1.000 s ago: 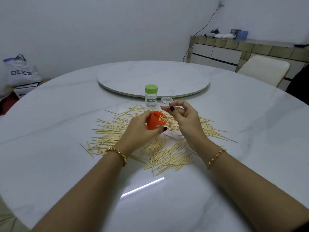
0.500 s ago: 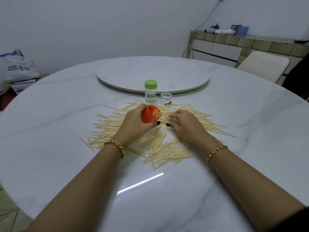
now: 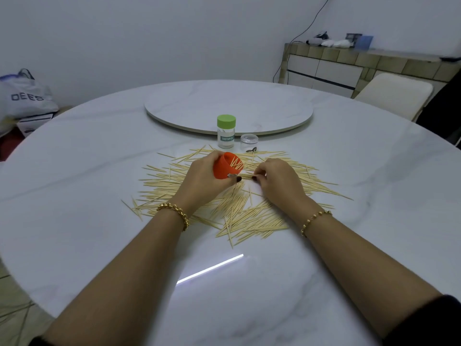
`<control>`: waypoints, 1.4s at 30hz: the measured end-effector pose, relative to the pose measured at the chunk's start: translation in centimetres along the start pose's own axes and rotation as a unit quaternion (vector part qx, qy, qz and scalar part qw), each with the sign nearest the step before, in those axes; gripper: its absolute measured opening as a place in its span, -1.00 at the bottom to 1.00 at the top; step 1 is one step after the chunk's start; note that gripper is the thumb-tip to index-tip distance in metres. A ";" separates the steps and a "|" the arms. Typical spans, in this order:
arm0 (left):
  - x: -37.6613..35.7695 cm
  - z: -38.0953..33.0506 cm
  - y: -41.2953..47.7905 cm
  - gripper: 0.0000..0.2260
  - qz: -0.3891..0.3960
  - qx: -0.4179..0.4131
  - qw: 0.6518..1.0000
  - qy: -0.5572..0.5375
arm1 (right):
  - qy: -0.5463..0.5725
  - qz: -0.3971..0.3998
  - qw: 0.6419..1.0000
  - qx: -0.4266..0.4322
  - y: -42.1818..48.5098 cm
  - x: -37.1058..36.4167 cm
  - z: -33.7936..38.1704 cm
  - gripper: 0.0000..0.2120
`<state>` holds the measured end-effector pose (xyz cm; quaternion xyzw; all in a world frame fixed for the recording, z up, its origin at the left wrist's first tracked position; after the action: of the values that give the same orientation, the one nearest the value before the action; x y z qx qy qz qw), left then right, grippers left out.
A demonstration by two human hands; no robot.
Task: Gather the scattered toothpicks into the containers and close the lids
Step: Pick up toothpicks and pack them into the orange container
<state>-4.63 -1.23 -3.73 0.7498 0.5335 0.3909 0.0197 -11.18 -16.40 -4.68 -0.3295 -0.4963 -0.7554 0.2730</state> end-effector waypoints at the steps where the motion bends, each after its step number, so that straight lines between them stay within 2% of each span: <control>1: 0.0 0.0 0.0 -0.49 -0.001 -0.002 1.000 0.000 | 0.008 -0.002 1.000 -0.007 0.1 -0.1 -0.2 -0.87; 6: 0.1 -0.2 0.0 -0.48 -0.003 -0.003 1.000 0.001 | 0.089 -0.046 0.994 -0.053 0.4 1.0 -1.2 -0.88; 11: -0.1 -0.3 -0.1 -0.49 0.001 -0.008 1.000 0.005 | 0.195 -0.091 0.968 -0.129 0.5 2.4 -2.4 -0.89; 13: -0.1 -0.5 -0.1 -0.49 0.004 -0.009 1.000 0.003 | 0.268 -0.097 0.944 -0.168 0.5 2.8 -2.5 -0.87; 16: -0.5 -1.0 -0.4 -0.50 0.011 -0.014 1.000 -0.008 | 0.388 -0.099 0.888 -0.226 0.4 3.5 -2.0 -0.84; 21: -1.4 -2.1 -1.0 -0.49 0.028 -0.033 0.999 -0.017 | 0.522 -0.115 0.807 -0.252 0.5 4.7 -0.4 -0.88; 26: -1.6 -2.6 -1.2 -0.51 0.032 -0.038 0.998 -0.027 | 0.582 -0.106 0.767 -0.249 0.3 4.0 0.7 -0.92; 30: -1.1 -2.2 -0.9 -0.53 0.013 -0.020 0.998 -0.054 | 0.592 -0.071 0.767 -0.237 -0.3 2.7 1.5 -0.96; 33: -0.5 -1.8 -0.6 -0.54 -0.006 -0.013 0.998 -0.059 | 0.592 -0.047 0.777 -0.209 -0.5 2.1 2.1 -0.89; 39: -0.4 -1.5 -0.5 -0.54 -0.006 -0.016 0.998 -0.053 | 0.523 -0.028 0.833 -0.178 -0.6 1.2 2.1 -0.76; 42: -0.4 -1.5 -0.4 -0.56 -0.007 -0.019 0.999 -0.051 | 0.472 0.013 0.868 -0.153 -0.9 0.4 2.4 -0.71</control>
<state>-5.91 -1.91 -3.13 0.7644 0.5299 0.3618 0.0636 -11.59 -13.88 -4.17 0.0224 -0.1817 -0.8836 0.4309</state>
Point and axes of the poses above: each hand's wrist, its own y-axis towards the middle knuckle, its own x-axis out of the back of the hand, z = x × y, the point moved 8 cm from there along y, towards the middle knuckle, and after that the axes turned 11 degrees about -z, right-handed, at the moved point
